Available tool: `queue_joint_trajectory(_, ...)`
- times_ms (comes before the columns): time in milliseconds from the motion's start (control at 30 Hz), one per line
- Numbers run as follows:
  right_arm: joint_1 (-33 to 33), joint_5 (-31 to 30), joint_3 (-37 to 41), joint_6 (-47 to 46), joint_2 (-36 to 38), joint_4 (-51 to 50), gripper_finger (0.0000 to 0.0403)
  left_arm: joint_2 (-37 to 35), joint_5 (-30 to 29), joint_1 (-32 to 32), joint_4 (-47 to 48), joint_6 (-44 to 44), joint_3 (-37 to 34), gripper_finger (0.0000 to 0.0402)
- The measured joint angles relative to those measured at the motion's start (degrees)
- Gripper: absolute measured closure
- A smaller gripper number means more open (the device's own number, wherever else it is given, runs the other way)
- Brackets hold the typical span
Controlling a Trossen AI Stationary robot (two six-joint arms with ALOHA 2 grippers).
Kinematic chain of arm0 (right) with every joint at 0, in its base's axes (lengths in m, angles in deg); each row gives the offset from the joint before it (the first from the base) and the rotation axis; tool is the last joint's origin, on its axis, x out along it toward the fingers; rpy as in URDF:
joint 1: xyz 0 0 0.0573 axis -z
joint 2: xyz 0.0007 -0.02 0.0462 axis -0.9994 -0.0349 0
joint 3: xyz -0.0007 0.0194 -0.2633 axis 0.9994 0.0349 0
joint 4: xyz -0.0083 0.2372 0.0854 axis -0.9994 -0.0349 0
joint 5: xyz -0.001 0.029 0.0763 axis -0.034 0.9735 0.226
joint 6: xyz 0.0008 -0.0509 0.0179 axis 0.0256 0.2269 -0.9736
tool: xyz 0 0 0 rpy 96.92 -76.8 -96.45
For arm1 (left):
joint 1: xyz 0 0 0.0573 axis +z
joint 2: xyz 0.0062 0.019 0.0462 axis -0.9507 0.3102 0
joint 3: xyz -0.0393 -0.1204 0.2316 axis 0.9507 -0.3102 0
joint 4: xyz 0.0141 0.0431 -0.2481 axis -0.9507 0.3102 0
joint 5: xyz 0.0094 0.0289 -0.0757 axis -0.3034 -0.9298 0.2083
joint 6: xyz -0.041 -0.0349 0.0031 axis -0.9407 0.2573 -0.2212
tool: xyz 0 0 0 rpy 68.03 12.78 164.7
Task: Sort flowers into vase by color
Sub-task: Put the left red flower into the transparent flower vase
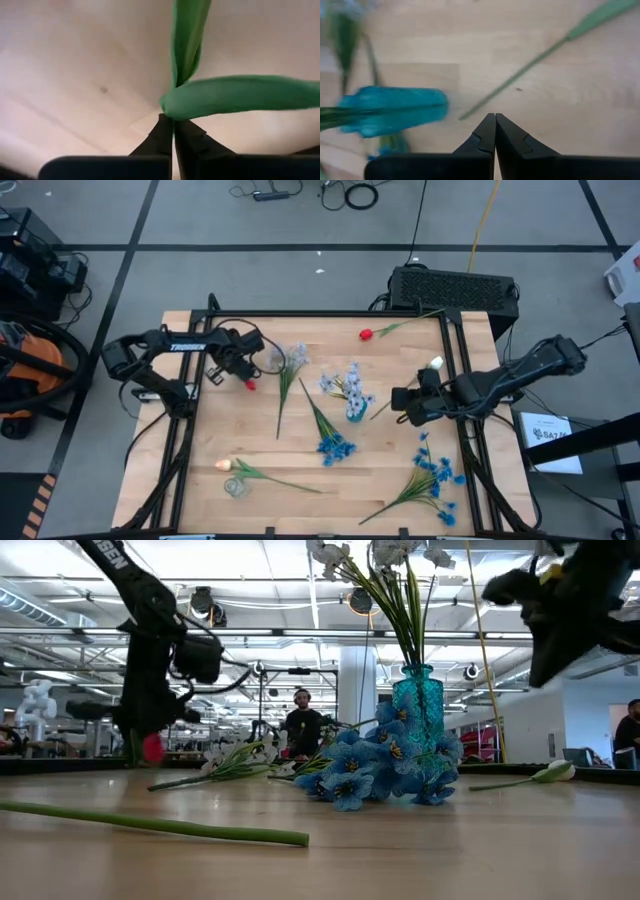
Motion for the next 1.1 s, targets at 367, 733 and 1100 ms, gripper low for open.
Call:
queue_joint_trajectory(367, 14.6, 10.09, 10.74, 22.46, 5.31, 9.31, 0.0403, -14.36, 7.29, -2.93, 9.65, -25.57, 12.28, 0.04)
queue_joint_trajectory(733, 39.22, 25.03, 16.89, 59.28, 19.36, 20.49, 0.0403, -24.59, 5.62, -21.75, 9.87, -74.3, 25.12, 0.0401)
queue_joint_trajectory(1100, 47.92, 37.29, 24.51, 72.87, 19.75, 29.2, 0.0403, -24.57, -17.91, -56.52, -6.14, -100.21, 26.92, 0.0402)
